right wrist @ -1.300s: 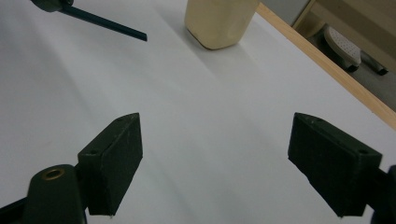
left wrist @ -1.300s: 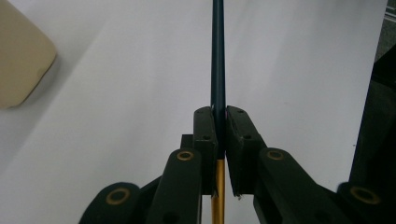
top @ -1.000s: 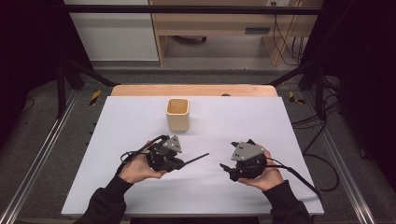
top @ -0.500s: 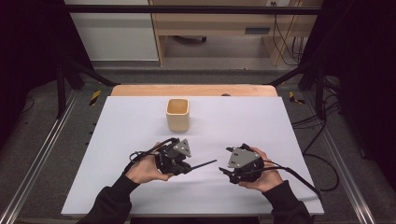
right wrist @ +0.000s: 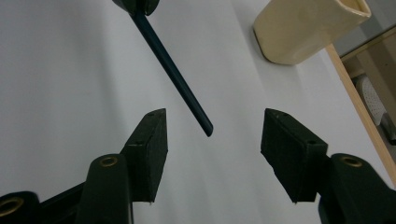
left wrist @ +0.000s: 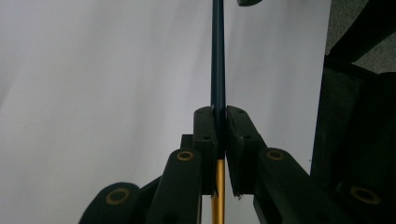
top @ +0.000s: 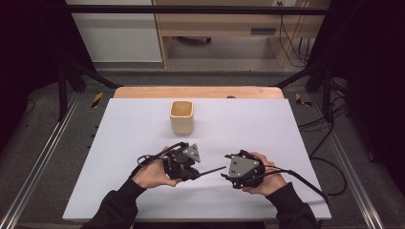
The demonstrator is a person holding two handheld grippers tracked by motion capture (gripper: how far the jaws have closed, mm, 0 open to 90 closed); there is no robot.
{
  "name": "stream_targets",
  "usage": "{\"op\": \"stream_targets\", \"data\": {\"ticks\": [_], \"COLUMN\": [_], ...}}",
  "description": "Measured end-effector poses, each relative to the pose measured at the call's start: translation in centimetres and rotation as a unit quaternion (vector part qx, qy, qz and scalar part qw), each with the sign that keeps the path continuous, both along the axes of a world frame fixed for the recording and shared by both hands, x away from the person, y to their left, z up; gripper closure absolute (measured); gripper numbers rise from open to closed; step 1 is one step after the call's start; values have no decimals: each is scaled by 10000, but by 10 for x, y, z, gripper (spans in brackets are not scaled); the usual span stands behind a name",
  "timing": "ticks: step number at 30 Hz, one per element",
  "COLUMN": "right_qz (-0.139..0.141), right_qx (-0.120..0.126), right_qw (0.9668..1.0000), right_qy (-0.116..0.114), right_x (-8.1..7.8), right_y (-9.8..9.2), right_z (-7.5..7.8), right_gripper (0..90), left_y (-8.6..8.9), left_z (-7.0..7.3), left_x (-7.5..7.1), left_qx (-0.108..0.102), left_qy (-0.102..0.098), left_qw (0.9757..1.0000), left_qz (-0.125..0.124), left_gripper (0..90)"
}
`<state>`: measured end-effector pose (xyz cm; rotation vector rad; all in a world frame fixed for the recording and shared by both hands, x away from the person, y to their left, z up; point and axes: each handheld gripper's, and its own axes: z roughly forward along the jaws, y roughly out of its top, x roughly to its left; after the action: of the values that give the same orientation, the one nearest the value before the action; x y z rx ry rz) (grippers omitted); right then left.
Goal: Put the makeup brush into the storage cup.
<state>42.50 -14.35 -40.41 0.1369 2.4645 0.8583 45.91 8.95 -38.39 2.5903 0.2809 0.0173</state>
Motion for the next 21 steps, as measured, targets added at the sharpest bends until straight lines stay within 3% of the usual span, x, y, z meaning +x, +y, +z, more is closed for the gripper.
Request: {"op": "stream_targets", "data": {"ticks": [17, 21], "right_qz": [654, 739], "right_qx": [-408, -488], "right_qw": [9965, 9955], "right_qy": [-309, -328], "right_x": [-6, -8], "right_y": [10, 12], "right_z": [-3, -4], "right_gripper": [523, 548], "left_y": [-17, -20], "left_z": [3, 3], "left_x": [-4, -4], "left_qx": [214, 176], "left_qy": [203, 260], "left_qw": [9996, 9995], "left_qz": [-19, -11], "left_gripper": [825, 825]}}
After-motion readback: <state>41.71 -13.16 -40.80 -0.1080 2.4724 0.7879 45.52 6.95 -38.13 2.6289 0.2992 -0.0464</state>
